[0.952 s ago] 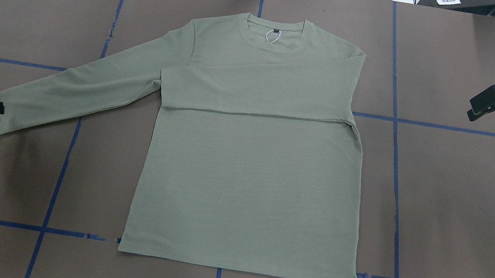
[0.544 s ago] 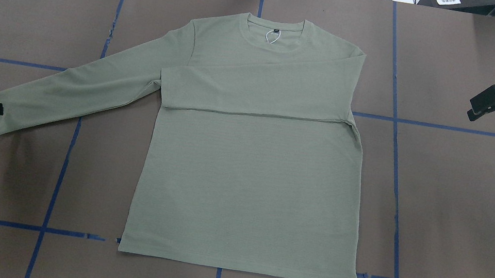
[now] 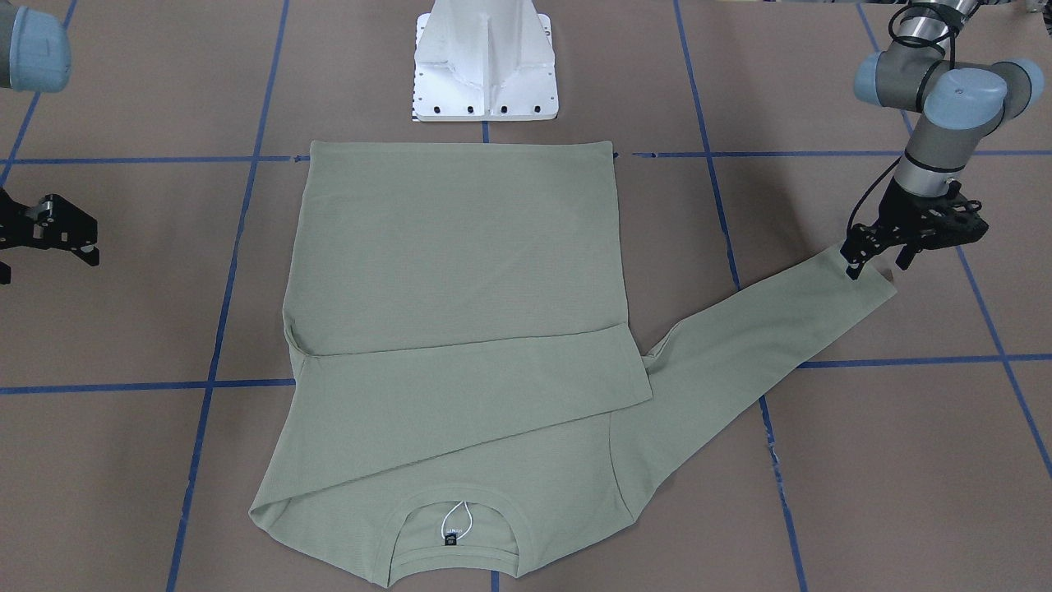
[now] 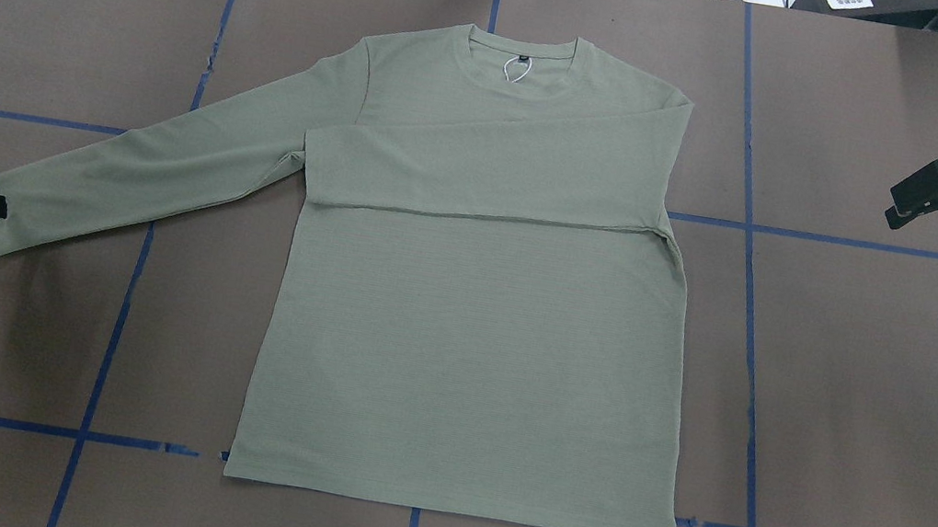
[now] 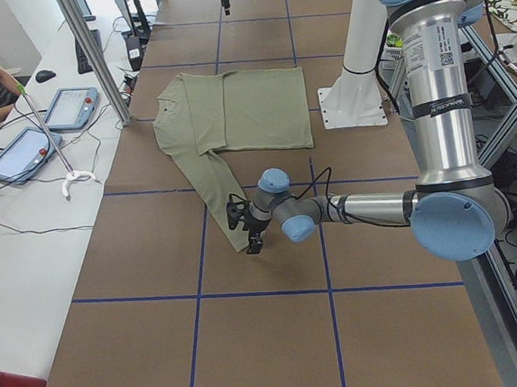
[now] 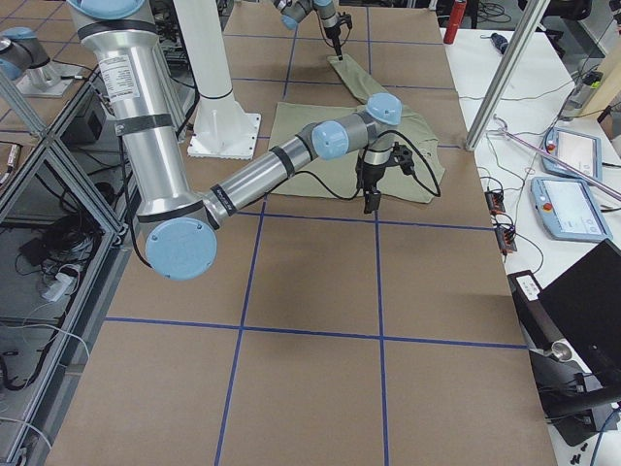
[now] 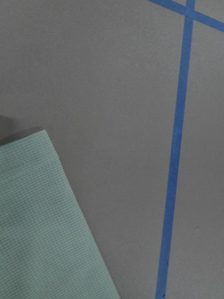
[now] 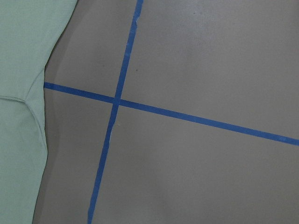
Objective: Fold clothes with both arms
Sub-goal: 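Lower the left gripper onto the cuff of the other sleeve and grasp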
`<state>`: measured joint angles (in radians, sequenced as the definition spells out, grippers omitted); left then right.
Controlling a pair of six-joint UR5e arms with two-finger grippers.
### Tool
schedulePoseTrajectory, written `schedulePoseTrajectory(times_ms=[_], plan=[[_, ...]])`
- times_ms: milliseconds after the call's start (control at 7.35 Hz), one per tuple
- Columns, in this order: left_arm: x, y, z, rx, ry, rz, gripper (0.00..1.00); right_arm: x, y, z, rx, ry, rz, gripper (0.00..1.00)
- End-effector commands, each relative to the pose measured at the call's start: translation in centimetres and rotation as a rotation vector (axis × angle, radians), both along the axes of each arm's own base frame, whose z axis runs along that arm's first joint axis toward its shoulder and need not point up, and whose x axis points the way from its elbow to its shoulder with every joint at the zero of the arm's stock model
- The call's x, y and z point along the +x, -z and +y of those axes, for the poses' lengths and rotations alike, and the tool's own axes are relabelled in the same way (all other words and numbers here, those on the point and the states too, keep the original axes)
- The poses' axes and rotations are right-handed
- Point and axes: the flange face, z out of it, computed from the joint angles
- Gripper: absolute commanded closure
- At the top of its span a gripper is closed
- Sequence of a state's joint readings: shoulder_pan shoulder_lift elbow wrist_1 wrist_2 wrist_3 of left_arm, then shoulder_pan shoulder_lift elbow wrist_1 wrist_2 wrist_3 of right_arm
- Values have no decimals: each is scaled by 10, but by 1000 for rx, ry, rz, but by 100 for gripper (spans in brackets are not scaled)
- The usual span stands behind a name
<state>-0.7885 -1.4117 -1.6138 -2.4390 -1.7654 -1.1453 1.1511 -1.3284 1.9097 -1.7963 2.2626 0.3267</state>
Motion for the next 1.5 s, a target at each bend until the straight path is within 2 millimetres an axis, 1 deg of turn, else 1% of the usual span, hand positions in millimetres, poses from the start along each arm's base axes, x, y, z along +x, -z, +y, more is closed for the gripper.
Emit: schedulePoseTrajectory(times_ms=[0,408,544,816,1088,1360], plan=[[3,2,-2,0,-2,4,6,1,1,-1,1,-2,-1,0],[4,-2,-4,-6,-1,0,6,3,3,-1,5,-5,-4,0],[4,-2,-4,-9,4,2,11,3,4,-1,8,-6,-4,0],[4,0,-4,-13,8,8,34,4,8,2,14,-6,-6,0],[3,-1,-3,-19,12,10,47,4,10,1,17,-6,-7,0],[3,0,-3,-38,37,24,54,5,10,1,17,-7,-7,0]])
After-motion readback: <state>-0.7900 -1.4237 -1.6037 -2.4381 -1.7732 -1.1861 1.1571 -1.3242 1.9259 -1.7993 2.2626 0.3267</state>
